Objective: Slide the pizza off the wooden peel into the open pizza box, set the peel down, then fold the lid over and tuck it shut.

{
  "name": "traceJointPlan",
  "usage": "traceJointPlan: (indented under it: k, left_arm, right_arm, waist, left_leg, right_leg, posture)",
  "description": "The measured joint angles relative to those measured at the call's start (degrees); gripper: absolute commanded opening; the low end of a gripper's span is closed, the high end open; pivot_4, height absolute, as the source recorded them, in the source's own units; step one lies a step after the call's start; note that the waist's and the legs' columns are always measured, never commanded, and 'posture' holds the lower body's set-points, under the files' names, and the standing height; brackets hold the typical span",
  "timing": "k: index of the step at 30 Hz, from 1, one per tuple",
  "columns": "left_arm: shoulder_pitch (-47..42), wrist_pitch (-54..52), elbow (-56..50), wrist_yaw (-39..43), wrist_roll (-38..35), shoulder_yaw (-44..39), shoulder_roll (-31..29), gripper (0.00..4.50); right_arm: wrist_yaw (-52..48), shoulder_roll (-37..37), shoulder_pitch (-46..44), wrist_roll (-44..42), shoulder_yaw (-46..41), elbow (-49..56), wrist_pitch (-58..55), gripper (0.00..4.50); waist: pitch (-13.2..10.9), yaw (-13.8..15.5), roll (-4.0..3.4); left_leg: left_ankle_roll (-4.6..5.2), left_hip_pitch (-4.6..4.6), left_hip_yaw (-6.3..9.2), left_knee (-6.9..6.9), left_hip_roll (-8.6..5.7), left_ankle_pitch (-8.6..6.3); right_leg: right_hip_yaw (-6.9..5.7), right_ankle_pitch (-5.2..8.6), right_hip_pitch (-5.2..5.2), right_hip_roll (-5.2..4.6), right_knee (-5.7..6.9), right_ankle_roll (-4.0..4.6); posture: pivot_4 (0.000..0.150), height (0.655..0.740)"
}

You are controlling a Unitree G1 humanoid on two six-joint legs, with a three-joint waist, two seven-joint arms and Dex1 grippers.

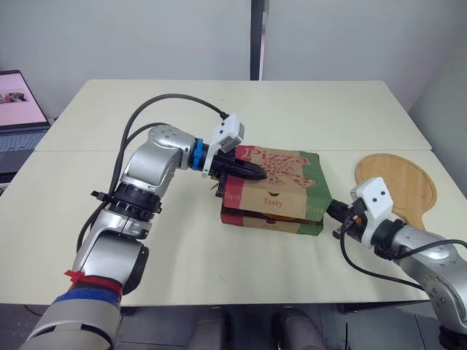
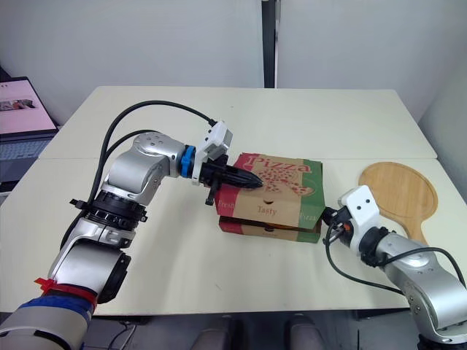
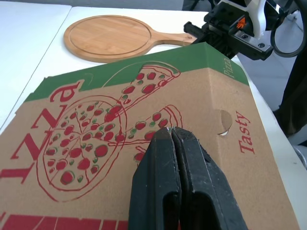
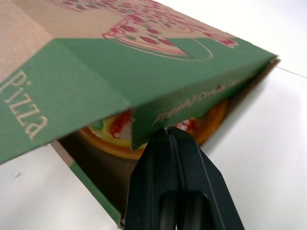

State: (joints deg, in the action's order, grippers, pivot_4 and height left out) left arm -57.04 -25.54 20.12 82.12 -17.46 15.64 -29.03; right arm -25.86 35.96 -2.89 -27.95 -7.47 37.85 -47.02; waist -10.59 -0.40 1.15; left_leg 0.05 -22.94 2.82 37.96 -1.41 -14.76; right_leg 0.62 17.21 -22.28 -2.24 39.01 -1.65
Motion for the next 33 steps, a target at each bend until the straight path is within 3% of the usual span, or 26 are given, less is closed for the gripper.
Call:
traceJointPlan:
  k: [21,33]
  left_arm:
    - [-0.38,4.97,2.32,2.16,7.46,4.76,2.32,0.03]
    - [-1.22,6.17,3.81,2.19,8.41,4.76,2.77,0.03]
  right_arm:
    - [-5.2,5.85,10.35,3.45,-1.84,0.68,5.27,0.0]
    - [-5.76,4.48,7.81,4.72,-0.47,-0.12,8.7,0.0]
  waist:
    - [0.0,0.14,0.0]
    - [0.0,0.14,0.0]
  left_leg:
    - [0.0,0.01,-0.01,0.03,0.0,0.0]
    - [0.0,0.01,-0.02,0.06,0.0,0.0]
  right_leg:
    - [0.01,0.0,0.03,0.03,0.01,0.0]
    - [0.03,0.0,0.03,0.03,0.02,0.0]
  posture:
    - [0.15,0.74]
    - [0.15,0.74]
